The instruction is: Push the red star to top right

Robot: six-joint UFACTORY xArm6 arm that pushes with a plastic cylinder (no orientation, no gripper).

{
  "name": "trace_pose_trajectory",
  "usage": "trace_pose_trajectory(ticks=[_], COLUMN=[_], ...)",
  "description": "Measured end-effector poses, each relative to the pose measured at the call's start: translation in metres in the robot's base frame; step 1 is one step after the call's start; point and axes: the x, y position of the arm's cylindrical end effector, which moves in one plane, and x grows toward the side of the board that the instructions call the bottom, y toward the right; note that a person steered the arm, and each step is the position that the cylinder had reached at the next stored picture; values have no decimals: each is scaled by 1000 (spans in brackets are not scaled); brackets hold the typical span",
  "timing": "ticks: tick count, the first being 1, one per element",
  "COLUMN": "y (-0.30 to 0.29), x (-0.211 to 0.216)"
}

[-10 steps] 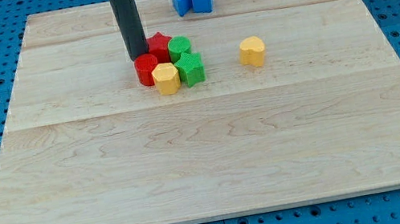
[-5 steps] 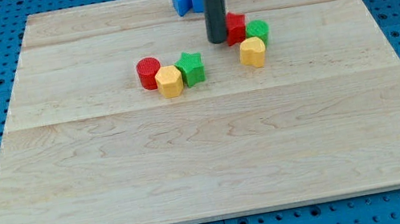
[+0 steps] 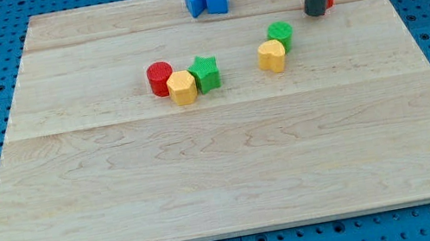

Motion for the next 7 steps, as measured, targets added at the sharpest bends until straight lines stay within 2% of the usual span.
trace_pose_trajectory(ticks=[2,4,5,6,7], y=[37,36,35,35,17], x=[9,-20,-20,2,0])
